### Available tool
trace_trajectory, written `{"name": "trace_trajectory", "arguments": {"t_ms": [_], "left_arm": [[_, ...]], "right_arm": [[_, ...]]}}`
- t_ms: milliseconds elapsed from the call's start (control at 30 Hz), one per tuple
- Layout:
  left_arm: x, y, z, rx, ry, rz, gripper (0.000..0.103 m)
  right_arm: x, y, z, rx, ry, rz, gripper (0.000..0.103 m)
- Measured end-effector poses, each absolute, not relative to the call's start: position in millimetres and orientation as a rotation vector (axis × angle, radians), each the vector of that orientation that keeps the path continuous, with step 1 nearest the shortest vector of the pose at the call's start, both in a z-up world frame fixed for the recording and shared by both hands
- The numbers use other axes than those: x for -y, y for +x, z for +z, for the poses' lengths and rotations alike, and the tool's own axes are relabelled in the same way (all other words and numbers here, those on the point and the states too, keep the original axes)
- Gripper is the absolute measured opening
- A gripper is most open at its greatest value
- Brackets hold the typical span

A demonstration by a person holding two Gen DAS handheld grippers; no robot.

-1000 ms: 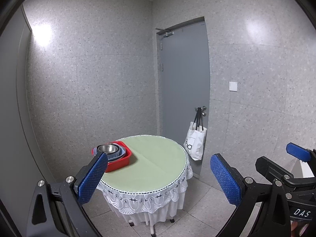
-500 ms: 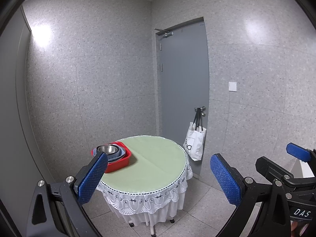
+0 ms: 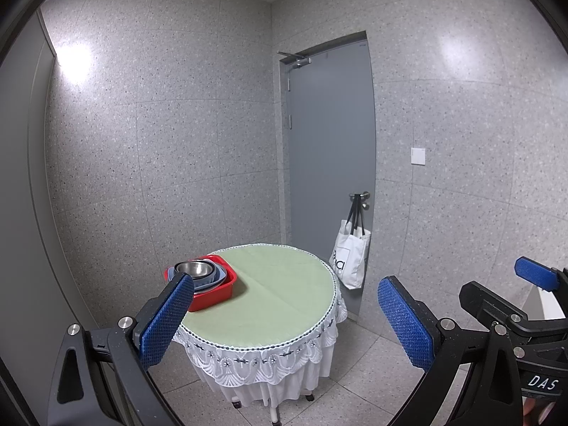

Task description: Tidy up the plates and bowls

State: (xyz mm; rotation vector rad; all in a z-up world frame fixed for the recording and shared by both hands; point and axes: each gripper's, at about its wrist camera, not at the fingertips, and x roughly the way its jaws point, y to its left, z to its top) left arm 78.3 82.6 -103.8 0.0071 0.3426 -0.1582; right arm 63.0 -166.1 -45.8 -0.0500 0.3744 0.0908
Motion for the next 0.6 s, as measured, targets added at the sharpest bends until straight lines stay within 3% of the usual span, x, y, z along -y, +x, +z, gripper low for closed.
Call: {"name": "trace_trajectory", "arguments": {"t_ms": [600], "left_arm": [[-86.3, 90.4, -106.8, -0.35, 0.02, -0.177, 0.103]], "right_arm": [[159.1, 69.1, -49.4, -0.391, -0.034, 0.053, 0.103]]}}
